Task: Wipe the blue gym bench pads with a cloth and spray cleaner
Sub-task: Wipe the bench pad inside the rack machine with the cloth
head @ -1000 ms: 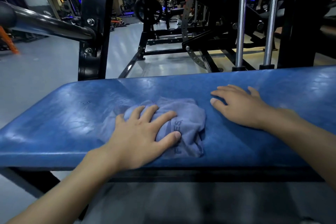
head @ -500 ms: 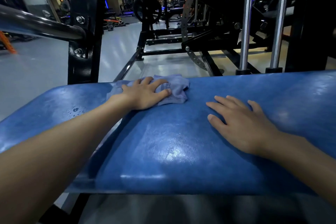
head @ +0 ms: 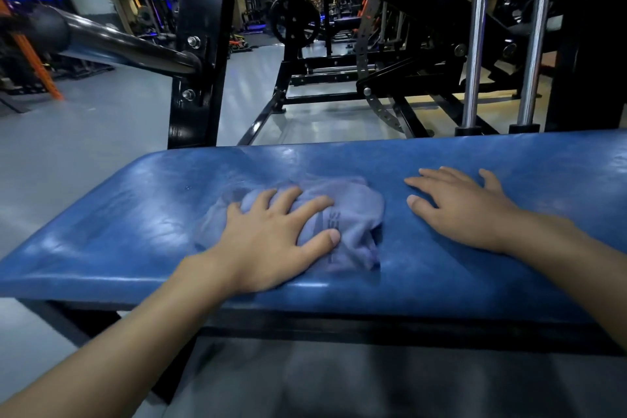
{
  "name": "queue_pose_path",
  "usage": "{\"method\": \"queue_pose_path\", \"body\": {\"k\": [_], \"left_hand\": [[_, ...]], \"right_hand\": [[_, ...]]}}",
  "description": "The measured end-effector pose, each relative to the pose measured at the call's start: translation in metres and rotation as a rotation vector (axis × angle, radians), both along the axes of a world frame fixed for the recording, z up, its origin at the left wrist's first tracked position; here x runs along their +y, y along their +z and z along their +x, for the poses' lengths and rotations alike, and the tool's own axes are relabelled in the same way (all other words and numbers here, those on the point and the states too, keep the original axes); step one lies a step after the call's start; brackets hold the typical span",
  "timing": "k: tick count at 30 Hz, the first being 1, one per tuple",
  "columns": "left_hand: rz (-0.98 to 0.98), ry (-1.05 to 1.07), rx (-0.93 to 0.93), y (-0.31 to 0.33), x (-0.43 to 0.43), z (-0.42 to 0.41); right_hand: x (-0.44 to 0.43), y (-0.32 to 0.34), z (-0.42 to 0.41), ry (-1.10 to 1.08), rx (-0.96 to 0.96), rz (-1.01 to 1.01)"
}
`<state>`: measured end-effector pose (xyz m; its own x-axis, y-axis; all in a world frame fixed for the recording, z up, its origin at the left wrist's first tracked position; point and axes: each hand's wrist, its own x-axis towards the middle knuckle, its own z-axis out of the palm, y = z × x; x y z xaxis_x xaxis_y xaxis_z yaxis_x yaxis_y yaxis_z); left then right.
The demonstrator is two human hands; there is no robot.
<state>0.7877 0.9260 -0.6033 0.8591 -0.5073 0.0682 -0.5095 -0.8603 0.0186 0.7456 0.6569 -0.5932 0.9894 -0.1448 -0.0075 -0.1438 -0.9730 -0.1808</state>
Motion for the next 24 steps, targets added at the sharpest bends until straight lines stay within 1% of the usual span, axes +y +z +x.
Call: {"method": "queue_pose_path", "body": {"k": [3,6,9,18,21,24], "left_hand": [[0.019,-0.018,-0.012,-0.002,0.014,-0.027],[0.023,0.002,0.03,0.001,0.012,-0.019],[0.008,0.011,0.055,0.002,0.004,0.011],[0.036,0.077,0.117,0.009,-0.033,0.157],[0.047,0.107,0.136,0.015,-0.042,0.176],[0.048,0.088,0.109,0.012,-0.039,0.164]], "right_hand": [[0.01,0.006,0.006,0.031,-0.095,0.067],[0.018,0.002,0.012,0.056,-0.088,0.088],[0.023,-0.008,0.016,0.064,-0.024,0.086],[0.026,-0.013,0.016,0.051,-0.009,0.037],[0.026,-0.011,0.016,0.044,-0.011,0.045],[0.025,-0.012,0.016,0.043,-0.026,0.046]]}}
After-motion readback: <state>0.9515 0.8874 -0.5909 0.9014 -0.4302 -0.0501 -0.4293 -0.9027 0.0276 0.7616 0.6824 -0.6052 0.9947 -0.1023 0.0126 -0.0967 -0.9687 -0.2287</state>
